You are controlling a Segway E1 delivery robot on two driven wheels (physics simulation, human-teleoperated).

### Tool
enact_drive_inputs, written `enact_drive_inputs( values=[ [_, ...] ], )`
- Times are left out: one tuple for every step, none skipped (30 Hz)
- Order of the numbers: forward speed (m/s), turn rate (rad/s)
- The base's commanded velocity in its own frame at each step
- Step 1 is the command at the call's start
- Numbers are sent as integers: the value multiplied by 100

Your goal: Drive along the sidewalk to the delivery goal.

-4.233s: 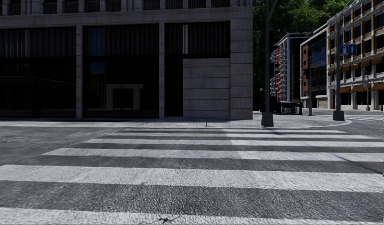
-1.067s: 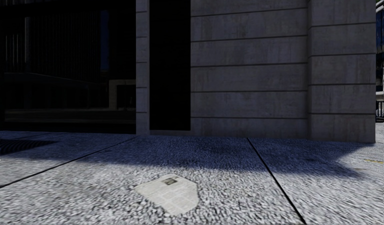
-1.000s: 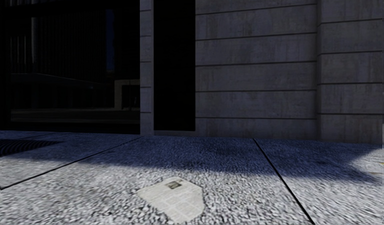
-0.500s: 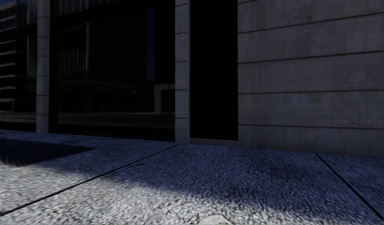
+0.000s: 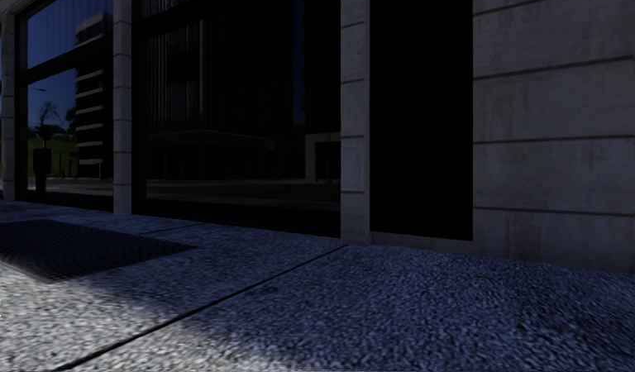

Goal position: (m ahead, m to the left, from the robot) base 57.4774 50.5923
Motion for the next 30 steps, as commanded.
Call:
enact_drive_inputs(
  values=[
    [128,68],
    [128,68],
    [128,68],
    [128,68],
    [128,68],
    [128,68],
    [128,68],
    [128,68],
    [128,68],
    [128,68],
    [128,68],
    [128,68],
    [128,68],
    [128,68],
    [128,68],
    [128,68],
    [128,68],
    [132,68],
    [200,68],
    [200,68],
    [200,68],
    [200,68],
    [200,68],
    [200,68],
    [200,68],
    [200,68],
    [200,68],
    [200,68],
    [200,68],
    [200,68]
  ],
)
